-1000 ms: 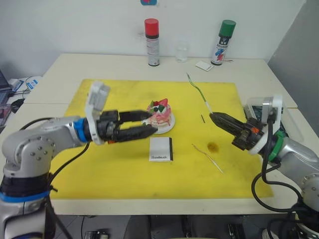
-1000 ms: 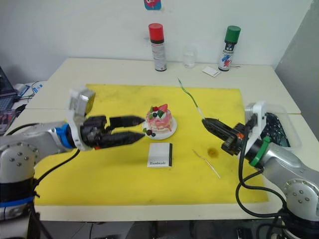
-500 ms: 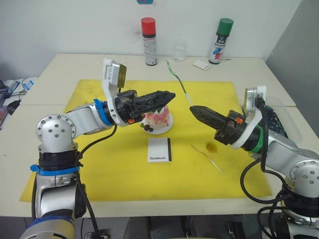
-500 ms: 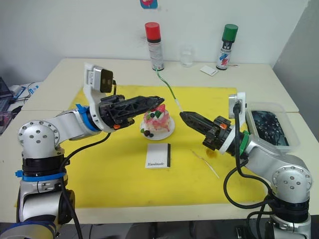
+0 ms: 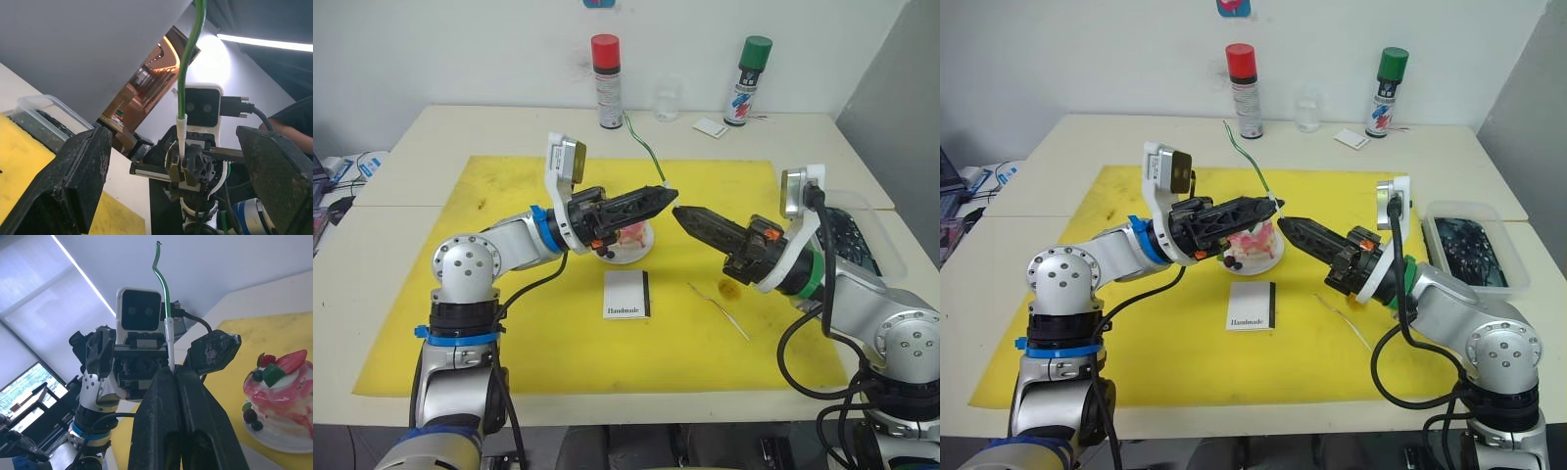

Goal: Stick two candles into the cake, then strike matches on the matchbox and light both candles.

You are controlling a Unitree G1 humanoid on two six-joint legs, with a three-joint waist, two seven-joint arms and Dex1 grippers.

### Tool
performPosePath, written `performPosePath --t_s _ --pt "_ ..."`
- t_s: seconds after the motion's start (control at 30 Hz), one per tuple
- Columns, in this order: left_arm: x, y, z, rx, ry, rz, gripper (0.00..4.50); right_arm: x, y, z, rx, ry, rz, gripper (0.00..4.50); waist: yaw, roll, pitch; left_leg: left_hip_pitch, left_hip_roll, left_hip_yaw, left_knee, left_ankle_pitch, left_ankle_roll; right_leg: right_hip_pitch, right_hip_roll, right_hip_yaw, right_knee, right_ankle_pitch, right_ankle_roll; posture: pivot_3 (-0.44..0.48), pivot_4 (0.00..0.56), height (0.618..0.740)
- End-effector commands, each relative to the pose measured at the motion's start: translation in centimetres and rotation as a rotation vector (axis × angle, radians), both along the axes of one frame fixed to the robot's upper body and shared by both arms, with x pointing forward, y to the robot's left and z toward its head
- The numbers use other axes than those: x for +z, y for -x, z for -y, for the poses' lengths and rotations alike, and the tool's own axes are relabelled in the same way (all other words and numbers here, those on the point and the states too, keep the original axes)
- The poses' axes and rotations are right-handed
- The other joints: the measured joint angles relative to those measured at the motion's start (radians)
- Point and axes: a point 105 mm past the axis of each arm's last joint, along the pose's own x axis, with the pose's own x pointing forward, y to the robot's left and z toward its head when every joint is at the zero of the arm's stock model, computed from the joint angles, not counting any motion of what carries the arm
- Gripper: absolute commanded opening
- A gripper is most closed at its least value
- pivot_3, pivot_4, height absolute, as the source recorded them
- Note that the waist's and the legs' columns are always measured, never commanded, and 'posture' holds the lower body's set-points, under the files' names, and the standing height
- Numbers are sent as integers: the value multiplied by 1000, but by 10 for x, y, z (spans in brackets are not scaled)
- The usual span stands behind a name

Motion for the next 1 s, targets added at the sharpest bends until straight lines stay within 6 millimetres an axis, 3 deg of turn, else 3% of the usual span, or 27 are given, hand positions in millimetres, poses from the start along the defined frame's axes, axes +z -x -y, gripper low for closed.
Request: performPosePath --t_s 0.03,0.07,0.5,0.7,0.8,1.0 --pt "10 0 -6 -3 72 7 4090 9 5 -1 18 -22 35 0 0 0 0 0 0 0 0 0 0 0 0 0 0 0 0 0 150 740" --pt "10 -1 -6 2 82 1 3938 9 5 -1 20 -22 34 0 0 0 0 0 0 0 0 0 0 0 0 0 0 0 0 0 150 740" --pt "4 4 1 -57 90 -28 17 6 8 -4 36 -28 31 0 0 0 0 0 0 0 0 0 0 0 0 0 0 0 0 0 150 740" --pt "5 5 -2 -44 86 -3 17 4 12 -5 58 -39 14 0 0 0 0 0 0 0 0 0 0 0 0 0 0 0 0 0 150 740" --pt "9 1 -9 26 51 57 0 0 14 -3 56 30 41 583 0 0 0 0 0 0 0 0 0 0 0 0 -1 0 0 0 150 740" --pt "11 -21 -31 295 -164 322 0 -13 9 -1 3 313 210 2668 0 0 0 0 0 0 -1 0 0 0 0 0 -1 0 0 0 150 740"
